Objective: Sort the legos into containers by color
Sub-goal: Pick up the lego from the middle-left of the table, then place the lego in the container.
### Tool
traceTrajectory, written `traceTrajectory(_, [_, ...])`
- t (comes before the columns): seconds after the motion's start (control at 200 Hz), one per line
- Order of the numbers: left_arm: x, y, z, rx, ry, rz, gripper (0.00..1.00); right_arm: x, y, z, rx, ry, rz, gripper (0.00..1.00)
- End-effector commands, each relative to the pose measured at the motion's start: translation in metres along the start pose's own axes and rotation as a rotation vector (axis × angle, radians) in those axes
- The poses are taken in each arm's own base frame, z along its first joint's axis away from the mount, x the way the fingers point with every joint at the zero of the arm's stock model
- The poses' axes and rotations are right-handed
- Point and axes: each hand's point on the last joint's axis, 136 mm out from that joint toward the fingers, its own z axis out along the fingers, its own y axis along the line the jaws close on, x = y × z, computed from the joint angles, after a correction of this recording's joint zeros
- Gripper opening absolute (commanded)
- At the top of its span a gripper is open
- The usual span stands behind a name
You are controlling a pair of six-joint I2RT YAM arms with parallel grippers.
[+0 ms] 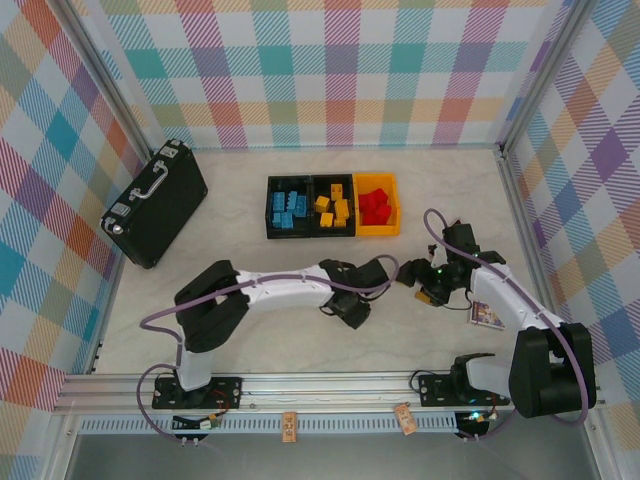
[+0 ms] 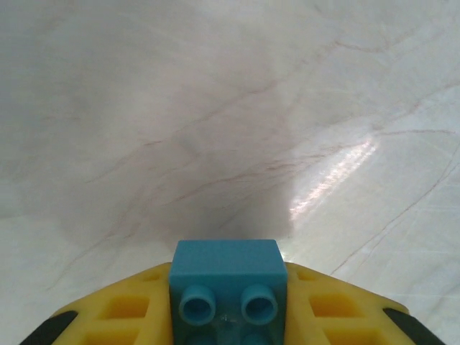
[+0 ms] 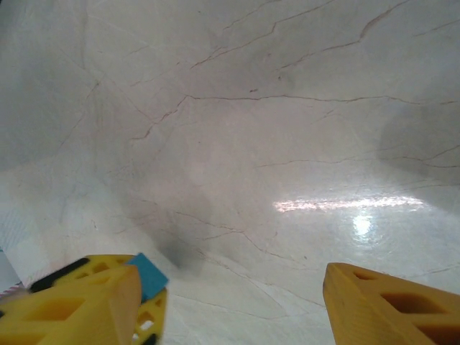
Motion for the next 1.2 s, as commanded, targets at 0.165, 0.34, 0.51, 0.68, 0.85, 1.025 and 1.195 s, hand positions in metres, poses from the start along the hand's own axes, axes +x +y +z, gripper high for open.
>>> traceTrajectory(0.165, [-0.023,0.073,-0.044,-0.072,-0.137,-0.269,0.27,-0.021,0.045,-0.006,-0.106,-0.021,-0.052,0.68])
traceTrajectory(0.34, [-0.039,0.123,-0.065,-0.098,-0.191,-0.44,0.27,-0.033,0.08,0.001,-0.134,-0.022,-0.122,0.68])
traceTrajectory(0.51, [-0.053,0.176,-0.082,-0.168,-0.201,-0.555,0.27,-0.045,0.115,0.007,-0.161,-0.023,-0.181,0.68])
traceTrajectory(0.68, [-0.068,0.222,-0.089,-0.188,-0.209,-0.65,0.27,-0.054,0.137,0.011,-0.174,-0.017,-0.216,0.68])
traceTrajectory(0.85, [-0.082,0.265,-0.089,-0.22,-0.21,-0.717,0.27,-0.064,0.155,0.013,-0.187,-0.017,-0.239,0.68])
traceTrajectory(1.025, [-0.099,0.3,-0.082,-0.255,-0.193,-0.746,0.28,-0.069,0.166,0.014,-0.191,-0.015,-0.259,0.68])
traceTrajectory(1.195, [-0.111,0.326,-0.069,-0.303,-0.158,-0.749,0.28,-0.07,0.167,0.016,-0.186,-0.009,-0.261,0.68])
